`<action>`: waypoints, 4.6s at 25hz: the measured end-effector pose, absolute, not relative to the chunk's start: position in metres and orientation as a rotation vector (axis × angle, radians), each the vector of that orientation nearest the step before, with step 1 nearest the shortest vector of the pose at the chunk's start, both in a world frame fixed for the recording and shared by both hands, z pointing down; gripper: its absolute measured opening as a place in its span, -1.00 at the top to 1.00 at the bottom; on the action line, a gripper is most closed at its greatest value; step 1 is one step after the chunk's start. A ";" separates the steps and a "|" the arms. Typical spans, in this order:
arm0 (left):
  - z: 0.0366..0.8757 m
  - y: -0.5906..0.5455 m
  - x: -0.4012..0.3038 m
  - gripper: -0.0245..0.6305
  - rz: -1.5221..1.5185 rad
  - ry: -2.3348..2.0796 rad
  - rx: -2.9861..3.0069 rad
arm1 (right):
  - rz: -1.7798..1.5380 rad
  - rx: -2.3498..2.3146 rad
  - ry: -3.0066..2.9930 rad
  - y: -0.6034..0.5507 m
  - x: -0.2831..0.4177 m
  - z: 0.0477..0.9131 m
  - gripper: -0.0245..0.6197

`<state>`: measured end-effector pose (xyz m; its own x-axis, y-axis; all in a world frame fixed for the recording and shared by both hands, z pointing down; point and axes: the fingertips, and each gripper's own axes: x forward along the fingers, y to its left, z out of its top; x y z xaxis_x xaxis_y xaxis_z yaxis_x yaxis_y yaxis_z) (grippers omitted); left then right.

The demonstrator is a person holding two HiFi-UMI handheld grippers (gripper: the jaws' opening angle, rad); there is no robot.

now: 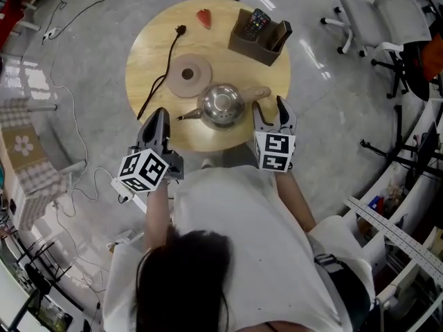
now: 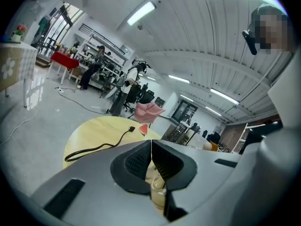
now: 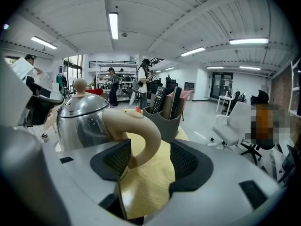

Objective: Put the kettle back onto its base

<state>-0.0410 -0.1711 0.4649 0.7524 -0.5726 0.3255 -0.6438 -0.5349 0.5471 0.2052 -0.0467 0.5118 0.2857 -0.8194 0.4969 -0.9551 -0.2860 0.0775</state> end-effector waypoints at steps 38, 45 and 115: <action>0.478 -0.174 -0.048 0.84 0.220 -1.093 2.206 | 0.295 2.054 -1.738 -0.103 0.222 0.527 0.15; 0.480 -0.173 -0.053 0.84 0.232 -1.132 2.193 | 0.242 2.031 -1.748 -0.108 0.223 0.530 0.15; 0.506 -0.152 -0.086 0.84 0.237 -1.235 2.058 | 0.189 2.145 -1.908 -0.170 0.216 0.462 0.65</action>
<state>-0.0864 -0.1519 0.5062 0.5254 -0.6972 0.4877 -0.8281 -0.2873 0.4814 0.2161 -0.1704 0.4624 0.1272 -0.9544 0.2700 -0.9888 -0.1008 0.1098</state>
